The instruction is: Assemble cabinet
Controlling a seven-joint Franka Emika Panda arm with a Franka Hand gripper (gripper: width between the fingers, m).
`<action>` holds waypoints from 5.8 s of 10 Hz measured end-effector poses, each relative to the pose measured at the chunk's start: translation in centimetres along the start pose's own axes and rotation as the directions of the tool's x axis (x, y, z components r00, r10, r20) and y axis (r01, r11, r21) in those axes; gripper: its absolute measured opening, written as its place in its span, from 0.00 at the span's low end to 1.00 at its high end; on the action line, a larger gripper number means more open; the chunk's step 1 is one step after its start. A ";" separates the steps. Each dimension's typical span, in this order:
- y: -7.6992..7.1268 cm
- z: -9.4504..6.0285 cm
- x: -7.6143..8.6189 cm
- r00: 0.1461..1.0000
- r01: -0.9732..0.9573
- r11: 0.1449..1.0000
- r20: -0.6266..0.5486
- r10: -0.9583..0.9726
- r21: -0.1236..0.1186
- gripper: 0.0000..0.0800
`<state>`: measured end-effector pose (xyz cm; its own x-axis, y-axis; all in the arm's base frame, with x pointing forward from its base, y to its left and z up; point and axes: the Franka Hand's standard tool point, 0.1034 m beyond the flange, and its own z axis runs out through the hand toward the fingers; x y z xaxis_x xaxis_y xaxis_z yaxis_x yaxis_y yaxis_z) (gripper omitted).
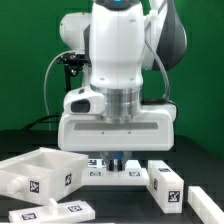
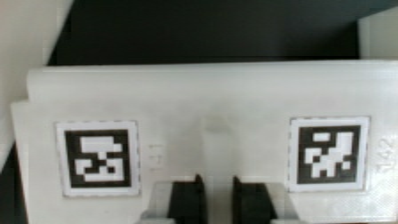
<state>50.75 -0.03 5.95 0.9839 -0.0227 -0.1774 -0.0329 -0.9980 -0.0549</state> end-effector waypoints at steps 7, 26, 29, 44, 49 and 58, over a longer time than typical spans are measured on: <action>-0.2 -4.6 0.7 0.983 0.177 0.984 0.040 -0.178 0.019 0.08; 14.3 -6.8 4.6 0.637 0.757 0.629 -0.020 -0.771 -0.178 0.08; 17.1 -6.2 5.1 0.479 0.846 0.461 0.002 -0.878 -0.266 0.08; 19.9 -3.7 4.3 0.421 0.876 0.397 0.030 -0.907 -0.274 0.08; 19.8 -3.6 4.3 0.425 0.875 0.402 0.029 -0.905 -0.271 0.08; 19.6 -3.2 4.0 0.426 0.876 0.404 0.029 -0.904 -0.263 0.08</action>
Offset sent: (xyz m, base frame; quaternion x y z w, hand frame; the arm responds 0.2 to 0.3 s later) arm 0.0262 -0.0112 0.0408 0.0031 -0.0412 -0.1742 0.9838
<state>54.63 -19.82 7.31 0.4435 0.8946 -0.0543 0.8949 -0.4388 0.0812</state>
